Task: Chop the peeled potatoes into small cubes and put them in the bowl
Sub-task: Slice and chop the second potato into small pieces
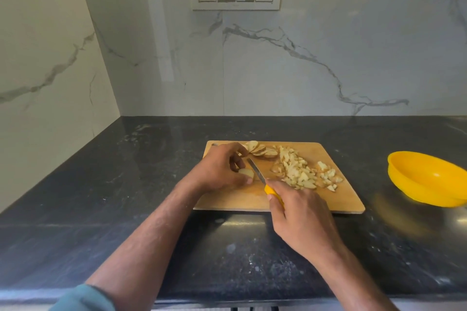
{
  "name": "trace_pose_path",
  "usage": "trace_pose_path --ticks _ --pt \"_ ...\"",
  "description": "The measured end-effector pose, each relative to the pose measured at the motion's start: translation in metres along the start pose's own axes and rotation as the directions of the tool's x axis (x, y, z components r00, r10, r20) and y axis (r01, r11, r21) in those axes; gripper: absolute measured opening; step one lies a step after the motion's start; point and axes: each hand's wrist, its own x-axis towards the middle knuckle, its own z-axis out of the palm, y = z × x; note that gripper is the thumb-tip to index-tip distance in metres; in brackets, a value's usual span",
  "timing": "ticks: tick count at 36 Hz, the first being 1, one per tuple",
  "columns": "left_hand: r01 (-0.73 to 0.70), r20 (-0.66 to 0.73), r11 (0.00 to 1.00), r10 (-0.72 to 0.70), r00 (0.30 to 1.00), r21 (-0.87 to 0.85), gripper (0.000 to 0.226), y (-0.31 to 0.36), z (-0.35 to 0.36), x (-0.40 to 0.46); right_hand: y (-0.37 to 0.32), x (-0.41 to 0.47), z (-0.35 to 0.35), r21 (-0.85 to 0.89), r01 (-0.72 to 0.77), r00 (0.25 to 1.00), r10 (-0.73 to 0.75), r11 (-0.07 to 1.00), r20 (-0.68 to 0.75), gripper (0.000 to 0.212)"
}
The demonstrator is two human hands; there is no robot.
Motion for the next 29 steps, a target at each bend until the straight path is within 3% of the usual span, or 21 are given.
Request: trace_pose_path --ticks 5,22,29 --pt "0.029 -0.075 1.0 -0.028 0.997 0.009 0.068 -0.001 0.003 0.001 -0.008 0.012 0.002 0.039 -0.011 1.0 0.011 0.999 0.001 0.034" --pt "-0.033 -0.032 0.999 0.033 0.999 0.014 0.053 -0.003 0.002 0.0 -0.01 0.002 0.004 -0.009 0.01 0.999 -0.009 1.0 0.039 0.037" --pt "-0.027 0.003 0.998 0.027 1.0 0.051 0.035 0.002 0.003 0.001 -0.011 0.003 0.001 0.015 -0.001 0.998 0.0 1.0 0.059 0.037"
